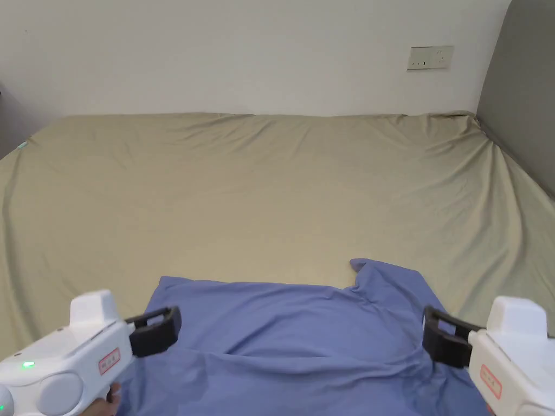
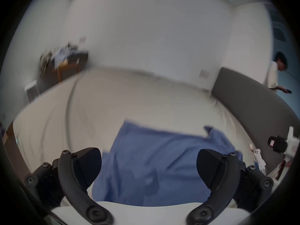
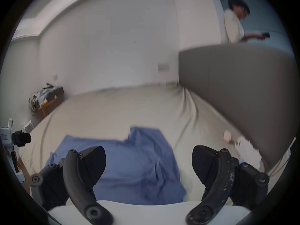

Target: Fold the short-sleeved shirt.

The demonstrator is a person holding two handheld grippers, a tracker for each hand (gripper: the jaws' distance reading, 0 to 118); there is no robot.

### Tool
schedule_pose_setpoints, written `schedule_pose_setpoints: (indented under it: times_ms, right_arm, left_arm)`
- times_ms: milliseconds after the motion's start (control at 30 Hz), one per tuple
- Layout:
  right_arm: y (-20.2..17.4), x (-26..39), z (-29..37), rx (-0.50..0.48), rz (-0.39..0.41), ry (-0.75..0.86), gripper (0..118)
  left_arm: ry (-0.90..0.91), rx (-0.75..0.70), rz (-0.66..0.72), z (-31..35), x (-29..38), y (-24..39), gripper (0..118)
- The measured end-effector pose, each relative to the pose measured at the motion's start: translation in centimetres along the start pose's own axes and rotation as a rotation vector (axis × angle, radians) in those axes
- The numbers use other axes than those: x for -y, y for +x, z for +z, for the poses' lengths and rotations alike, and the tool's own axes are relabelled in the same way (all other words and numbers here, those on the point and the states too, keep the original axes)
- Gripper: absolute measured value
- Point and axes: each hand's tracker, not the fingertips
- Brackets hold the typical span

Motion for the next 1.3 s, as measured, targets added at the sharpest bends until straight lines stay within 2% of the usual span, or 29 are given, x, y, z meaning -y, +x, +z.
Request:
schedule_pose_setpoints:
  times_ms: [100, 200, 267, 300, 333, 367, 400, 433, 533, 667, 867, 967, 1000, 1033, 1067, 1100, 1133, 1167, 1200, 1300]
  right_arm:
    - [-1.2, -2.7, 1.5, 0.003, 0.02, 0.111, 110]
    - [-2.0, -3.8, 2.6, 0.021, 0.027, 0.182, 110]
    - [-2.5, -4.1, 3.0, 0.031, 0.031, 0.2, 108]
    - [-2.7, -4.1, 3.1, 0.04, 0.029, 0.214, 99]
    - [-2.9, -4.1, 3.3, 0.043, 0.032, 0.227, 84]
    - [-3.1, -4.1, 3.2, 0.041, 0.034, 0.237, 61]
    - [-3.2, -4.1, 3.2, 0.039, 0.04, 0.236, 22]
    - [-3.4, -4.2, 3.1, 0.044, 0.049, 0.233, 2]
    - [-3.5, -4.2, 2.5, 0.044, 0.057, 0.245, 2]
    - [-3.7, -4.6, 1.4, 0.044, 0.068, 0.24, 2]
    - [-3.7, -4.9, -1.3, 0.043, 0.099, 0.207, 2]
    - [-3.8, -5.1, -3.3, 0.044, 0.11, 0.18, 2]
    - [-3.9, -5.0, -4.0, 0.048, 0.115, 0.17, 2]
    - [-3.9, -5.0, -4.7, 0.051, 0.121, 0.161, 2]
    - [-3.9, -5.0, -5.6, 0.054, 0.124, 0.147, 2]
    - [-3.9, -4.9, -6.4, 0.055, 0.124, 0.134, 2]
    - [-3.8, -4.9, -7.2, 0.057, 0.123, 0.121, 2]
    - [-3.8, -4.8, -7.9, 0.058, 0.121, 0.108, 2]
    - [-3.8, -4.7, -8.8, 0.06, 0.12, 0.094, 2]
    - [-3.4, -4.2, -11.1, 0.07, 0.116, 0.053, 2]
  left_arm:
    - [0.178, -0.003, -0.091, 1.7, -2.1, 3.0, 117]
    - [0.247, -0.02, -0.165, 2.1, -2.8, 5.0, 115]
    - [0.285, -0.026, -0.175, 2.4, -2.8, 5.8, 103]
    - [0.293, -0.024, -0.172, 2.2, -2.8, 6.0, 82]
    - [0.299, -0.015, -0.167, 2.2, -2.7, 6.2, 57]
    - [0.305, -0.006, -0.16, 2.1, -2.7, 6.2, 25]
    - [0.306, 0.004, -0.153, 1.8, -2.7, 6.3, 1]
    - [0.303, 0.007, -0.145, 1.2, -2.7, 6.2, 0]
    - [0.267, 0.05, -0.109, 0.2, -2.7, 5.3, 0]
    - [0.2, 0.034, -0.102, -2.7, -3.2, 4.1, 0]
    - [-0.077, 0.038, -0.121, -12.0, -4.9, 0.8, 0]
    - [-0.237, 0.018, -0.079, -18.3, -5.2, -1.7, 0]
    - [-0.268, -0.005, -0.04, -20.3, -5.1, -2.5, 4]
    - [-0.313, -0.013, -0.023, -22.0, -5.0, -3.3, 16]
    - [-0.36, -0.008, -0.009, -24.3, -4.7, -4.3, 35]
    - [-0.398, -0.029, -0.011, -25.9, -4.4, -4.8, 74]
    - [-0.452, -0.052, -0.027, -27.7, -3.9, -5.3, 100]
    - [-0.482, -0.083, -0.032, -29.1, -3.5, -5.7, 113]
    - [-0.481, -0.103, -0.043, -30.4, -2.9, -6.1, 113]
    - [-0.486, -0.139, -0.062, -33.4, -1.4, -6.7, 102]
